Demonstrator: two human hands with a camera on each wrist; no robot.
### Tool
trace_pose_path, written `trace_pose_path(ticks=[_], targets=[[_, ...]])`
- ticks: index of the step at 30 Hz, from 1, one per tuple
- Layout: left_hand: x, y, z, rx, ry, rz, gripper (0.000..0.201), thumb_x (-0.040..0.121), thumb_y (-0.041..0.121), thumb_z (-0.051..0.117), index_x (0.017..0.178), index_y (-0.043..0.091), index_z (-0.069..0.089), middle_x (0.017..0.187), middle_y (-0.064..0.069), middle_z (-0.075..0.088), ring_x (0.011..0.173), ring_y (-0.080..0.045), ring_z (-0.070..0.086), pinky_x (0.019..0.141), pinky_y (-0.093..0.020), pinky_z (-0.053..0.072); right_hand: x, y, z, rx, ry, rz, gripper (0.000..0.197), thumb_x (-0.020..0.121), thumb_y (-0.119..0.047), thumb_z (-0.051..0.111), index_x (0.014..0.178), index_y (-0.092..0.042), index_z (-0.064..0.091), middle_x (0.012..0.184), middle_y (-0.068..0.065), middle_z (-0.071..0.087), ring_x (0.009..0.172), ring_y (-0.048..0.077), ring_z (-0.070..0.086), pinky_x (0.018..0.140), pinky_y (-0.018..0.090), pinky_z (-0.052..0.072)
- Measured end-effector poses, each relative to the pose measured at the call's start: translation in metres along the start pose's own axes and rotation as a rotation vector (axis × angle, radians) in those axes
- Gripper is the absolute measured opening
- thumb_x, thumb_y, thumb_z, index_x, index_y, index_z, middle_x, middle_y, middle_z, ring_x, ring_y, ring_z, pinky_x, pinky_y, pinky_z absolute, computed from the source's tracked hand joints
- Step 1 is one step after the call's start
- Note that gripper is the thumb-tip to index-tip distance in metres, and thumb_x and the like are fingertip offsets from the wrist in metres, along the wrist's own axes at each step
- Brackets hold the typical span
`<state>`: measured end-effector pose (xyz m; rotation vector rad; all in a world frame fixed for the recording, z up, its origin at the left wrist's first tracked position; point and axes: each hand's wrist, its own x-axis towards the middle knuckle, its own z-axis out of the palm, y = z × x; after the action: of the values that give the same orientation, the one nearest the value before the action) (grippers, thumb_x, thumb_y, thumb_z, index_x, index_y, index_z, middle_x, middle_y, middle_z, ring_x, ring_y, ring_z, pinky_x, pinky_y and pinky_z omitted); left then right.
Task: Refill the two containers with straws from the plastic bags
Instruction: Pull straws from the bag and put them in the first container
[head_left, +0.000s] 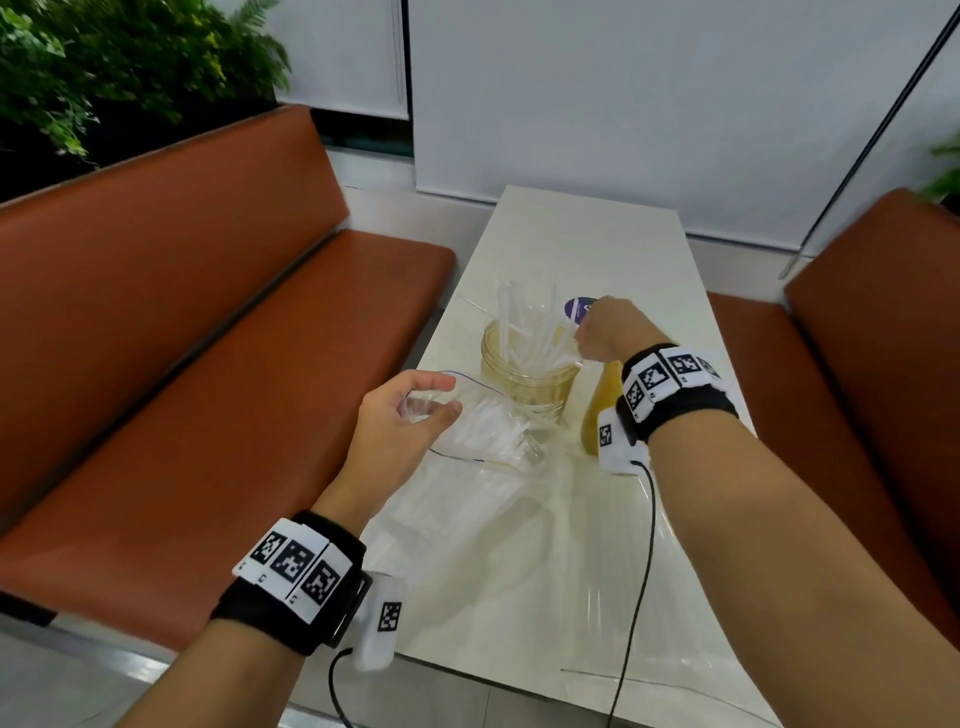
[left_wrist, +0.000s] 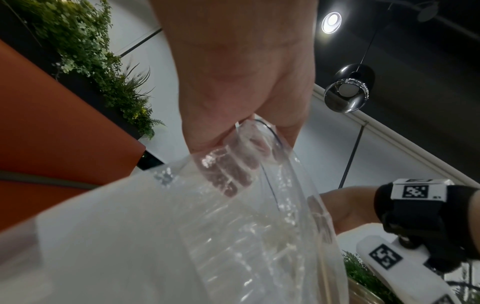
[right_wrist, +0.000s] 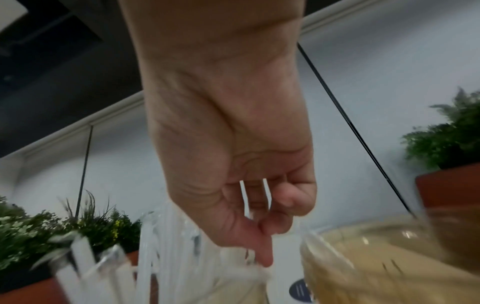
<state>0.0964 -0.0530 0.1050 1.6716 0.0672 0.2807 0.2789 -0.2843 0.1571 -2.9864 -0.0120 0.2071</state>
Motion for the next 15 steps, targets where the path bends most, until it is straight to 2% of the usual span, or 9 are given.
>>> trace_pose_path(ticks=[1,3,5,8,11,13,15], targets=[[0.001,-0.001,0.001,0.003,0.001,-0.002,0.022,0.087,0.012,0.077,0.108,0.017,0.073,0.098,0.016,0.071,0.083,0.0,0.066,0.084,-0.034,0.058,-0.001,0.0,0.006,-0.017,-0.006,-0.021,0.024,0.086,-0.015,0.057,0.104,-0.006,0.069,0.106,0.012,0.066,0.097,0.032,0.065,0.082,0.04,0.055],[0.002,-0.002,0.003,0.007,0.002,-0.007,0.021,0.087,0.013,0.077,0.107,0.018,0.073,0.096,0.018,0.07,0.085,-0.001,0.066,0.083,-0.034,0.059,-0.004,0.002,0.013,-0.021,-0.012,-0.028,0.032,0.082,-0.009,0.058,0.111,-0.012,0.071,0.111,0.008,0.068,0.101,0.03,0.066,0.086,0.038,0.057],[0.002,-0.003,0.004,0.002,0.004,-0.008,0.019,0.088,0.013,0.076,0.106,0.018,0.074,0.096,0.019,0.07,0.089,-0.006,0.067,0.078,-0.034,0.059,-0.005,0.003,0.017,-0.022,-0.019,-0.02,0.032,0.083,-0.006,0.055,0.109,-0.013,0.071,0.11,0.006,0.069,0.091,0.027,0.064,0.08,0.034,0.056],[0.001,-0.004,0.005,-0.006,0.005,-0.005,0.018,0.089,0.012,0.075,0.106,0.018,0.074,0.096,0.018,0.07,0.093,-0.011,0.067,0.071,-0.03,0.059,-0.008,0.003,0.016,-0.016,-0.027,-0.017,0.03,0.089,-0.012,0.048,0.112,-0.011,0.069,0.109,0.008,0.07,0.081,0.026,0.056,0.071,0.032,0.047],[0.0,-0.004,0.006,-0.006,-0.001,-0.018,0.017,0.09,0.012,0.074,0.106,0.019,0.074,0.099,0.016,0.07,0.097,-0.014,0.069,0.07,-0.029,0.059,-0.016,0.0,0.006,0.091,-0.075,0.029,0.032,0.091,-0.009,0.046,0.116,-0.006,0.066,0.099,0.012,0.071,0.076,0.03,0.063,0.067,0.033,0.055],[0.001,-0.003,0.007,-0.007,0.001,-0.017,0.017,0.091,0.011,0.073,0.107,0.018,0.074,0.1,0.015,0.07,0.096,-0.013,0.069,0.07,-0.028,0.058,-0.022,-0.001,0.002,0.133,-0.119,0.017,0.034,0.089,-0.007,0.054,0.122,-0.005,0.064,0.108,0.016,0.071,0.087,0.031,0.068,0.079,0.035,0.059],[0.001,-0.003,0.008,-0.012,0.0,-0.013,0.017,0.091,0.01,0.073,0.107,0.017,0.074,0.1,0.014,0.071,0.095,-0.012,0.069,0.068,-0.026,0.058,-0.028,-0.001,0.007,0.178,-0.1,0.008,0.042,0.084,-0.004,0.068,0.125,-0.008,0.064,0.117,0.014,0.068,0.1,0.031,0.07,0.091,0.039,0.058]])
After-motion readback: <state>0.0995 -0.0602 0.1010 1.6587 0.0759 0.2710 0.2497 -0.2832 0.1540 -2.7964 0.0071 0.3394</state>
